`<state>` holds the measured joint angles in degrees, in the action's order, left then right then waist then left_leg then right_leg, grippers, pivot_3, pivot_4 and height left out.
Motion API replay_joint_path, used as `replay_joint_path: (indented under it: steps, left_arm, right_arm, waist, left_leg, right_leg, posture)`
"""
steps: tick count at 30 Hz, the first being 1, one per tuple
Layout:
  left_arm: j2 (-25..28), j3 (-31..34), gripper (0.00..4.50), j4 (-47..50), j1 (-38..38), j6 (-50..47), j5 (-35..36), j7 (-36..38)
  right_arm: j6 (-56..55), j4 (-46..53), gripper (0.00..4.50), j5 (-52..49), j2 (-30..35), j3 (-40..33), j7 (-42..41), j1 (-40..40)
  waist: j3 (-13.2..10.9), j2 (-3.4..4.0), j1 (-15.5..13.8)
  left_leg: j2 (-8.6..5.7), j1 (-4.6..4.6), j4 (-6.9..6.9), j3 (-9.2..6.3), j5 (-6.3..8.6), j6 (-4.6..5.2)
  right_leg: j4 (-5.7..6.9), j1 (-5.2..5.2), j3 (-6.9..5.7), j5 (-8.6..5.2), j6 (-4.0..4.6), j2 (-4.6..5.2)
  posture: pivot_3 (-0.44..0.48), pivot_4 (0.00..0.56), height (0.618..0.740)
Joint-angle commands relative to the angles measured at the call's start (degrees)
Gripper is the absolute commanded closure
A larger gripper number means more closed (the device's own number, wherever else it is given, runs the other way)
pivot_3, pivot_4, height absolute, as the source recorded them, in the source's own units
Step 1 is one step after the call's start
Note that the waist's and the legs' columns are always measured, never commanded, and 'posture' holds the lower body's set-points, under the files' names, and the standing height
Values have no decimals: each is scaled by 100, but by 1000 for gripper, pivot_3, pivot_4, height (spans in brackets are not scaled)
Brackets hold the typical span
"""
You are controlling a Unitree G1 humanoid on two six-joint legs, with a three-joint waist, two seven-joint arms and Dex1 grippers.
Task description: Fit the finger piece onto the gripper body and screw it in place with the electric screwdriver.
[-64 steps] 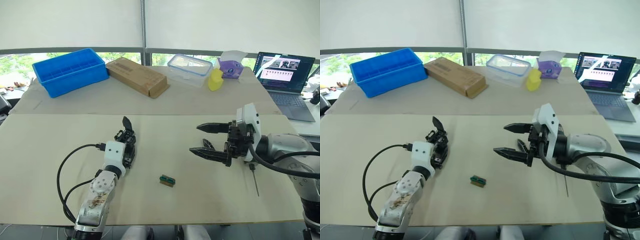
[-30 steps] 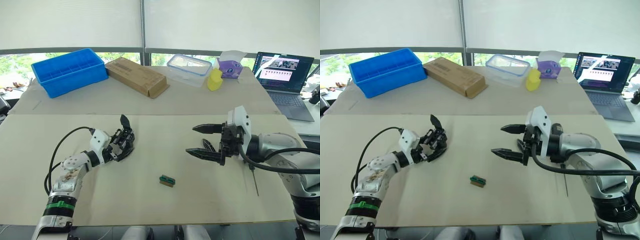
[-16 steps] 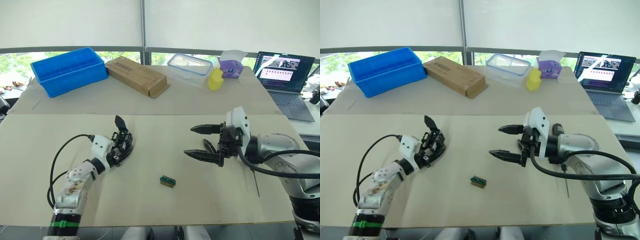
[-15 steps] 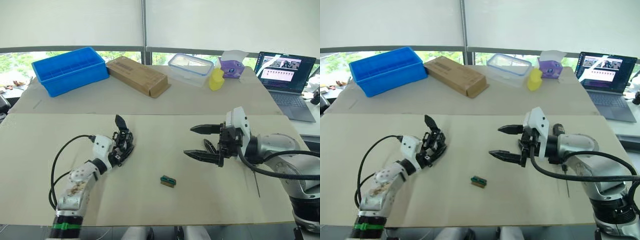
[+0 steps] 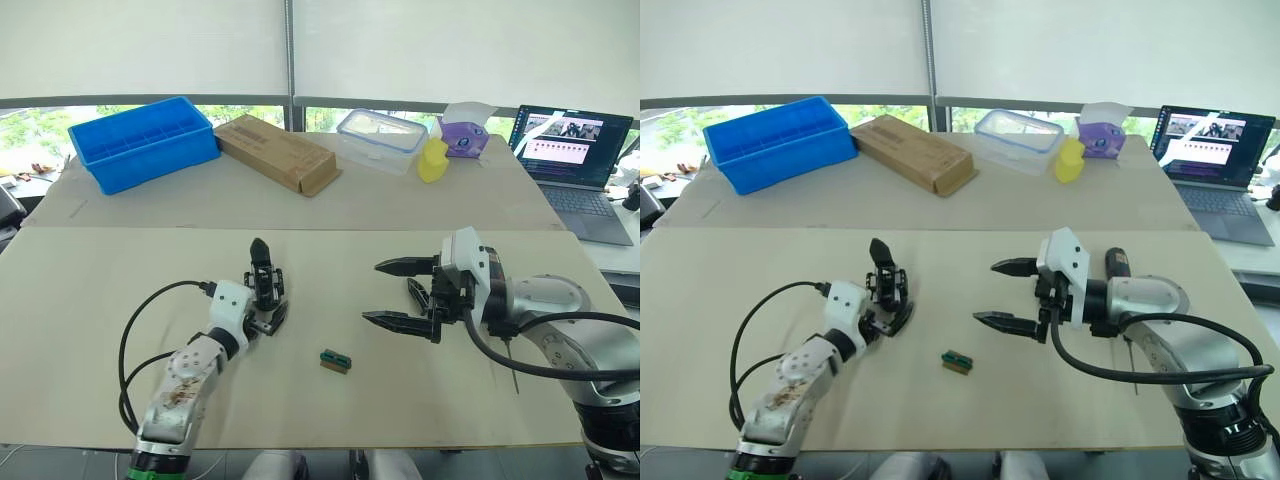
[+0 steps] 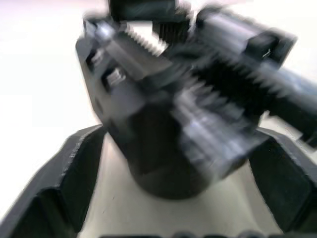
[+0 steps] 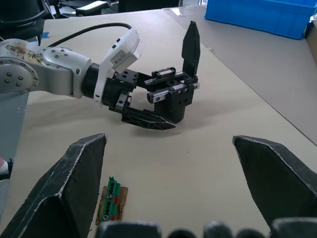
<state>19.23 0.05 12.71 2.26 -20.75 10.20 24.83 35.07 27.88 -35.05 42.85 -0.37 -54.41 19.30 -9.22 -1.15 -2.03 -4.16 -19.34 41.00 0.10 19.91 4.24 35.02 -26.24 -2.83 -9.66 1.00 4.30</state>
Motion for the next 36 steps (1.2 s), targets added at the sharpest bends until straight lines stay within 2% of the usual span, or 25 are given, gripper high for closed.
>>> replay_joint_path:
  steps: [1, 4, 8, 16, 17, 18, 19, 21, 25, 32, 36]
  left_arm:
    - [464, 256, 48, -525, 179, 648, 306, 913]
    - [865, 247, 48, -1129, 558, 1108, 444, 1702]
    - [1040, 178, 48, -1679, 985, 1405, 529, 2294]
    - [940, 44, 48, -2492, 1527, 1950, 393, 2660]
    - [917, 57, 561, -2561, 1565, 1974, 421, 2686]
    - [912, 50, 779, -2613, 1594, 2008, 435, 2742]
    - [910, 33, 1182, -2668, 1631, 2038, 464, 2843]
    - [908, -18, 2118, -2747, 1706, 2093, 494, 3044]
    - [689, -246, 2115, -2726, 2016, 2078, 494, 3284]
    - [57, -699, 2115, -2931, 2610, 2112, 226, 3150]
    - [-77, -915, 2115, -3178, 2739, 2165, 36, 3203]
  right_arm:
    - [-129, 66, 0, -50, -18, -37, -72, 112]
    - [-155, -6, 0, -13, 0, -16, -154, 169]
    - [-48, -45, 0, -76, 23, -23, -225, 238]
    - [-46, 94, 0, -27, 38, -97, -133, 104]
    - [-57, 103, 0, -13, 37, -98, -116, 96]
    - [-63, 105, 0, -8, 38, -103, -106, 89]
    - [-69, 113, 0, 0, 41, -114, -91, 79]
    - [-73, 128, 0, 5, 53, -133, -70, 64]
    - [-35, 192, 0, -39, 98, -224, -1, 0]
    - [104, 415, 0, -175, 213, -415, 145, -265]
    - [53, 485, 0, -125, 203, -493, 305, -386]
  waist:
    - [0, 1, -1]
    - [0, 1, -5]
    - [0, 1, -7]
    - [0, 1, 20]
    - [0, 1, 25]
    - [0, 1, 27]
    - [0, 1, 36]
    - [0, 1, 46]
    - [0, 1, 32]
    - [0, 0, -10]
    - [0, 0, 39]
  left_leg:
    - [0, 1, -1, 0, 0, 0]
    - [0, 0, 5, 1, 0, 0]
    - [-1, -3, 9, 1, 0, 1]
    - [-1, -3, 8, 0, 0, 1]
    - [-1, -3, 9, 1, 0, 1]
    - [-1, -3, 12, 1, 0, 1]
    - [-1, -3, 13, 1, 0, 1]
    - [-1, -3, 18, 1, 0, 1]
    - [-1, -5, 19, -1, 0, 1]
    - [-2, -59, 65, -17, 3, 7]
    - [-2, -59, 67, -16, 3, 6]
  right_leg:
    - [0, 0, 0, 0, 0, 0]
    - [-1, 2, -1, 0, 1, 1]
    - [-6, 4, -3, 0, 1, 2]
    - [-8, 2, -9, 0, 1, 1]
    - [-8, 3, -9, 0, 1, 1]
    - [-7, 4, -8, 0, 1, 1]
    - [-6, 5, -8, 0, 1, 1]
    - [-4, 5, -7, 0, 1, 1]
    - [-2, 5, -8, 0, 0, 2]
    - [-6, -14, -30, 2, -1, 2]
    - [0, -14, -28, 2, -1, 1]
  posture:
    - [0, 150, 740]
    - [0, 150, 740]
    - [0, 150, 740]
    - [0, 150, 740]
    - [0, 150, 740]
    - [0, 150, 740]
    - [0, 150, 740]
    - [0, 150, 740]
    - [0, 150, 740]
    - [0, 150, 740]
    - [0, 150, 740]
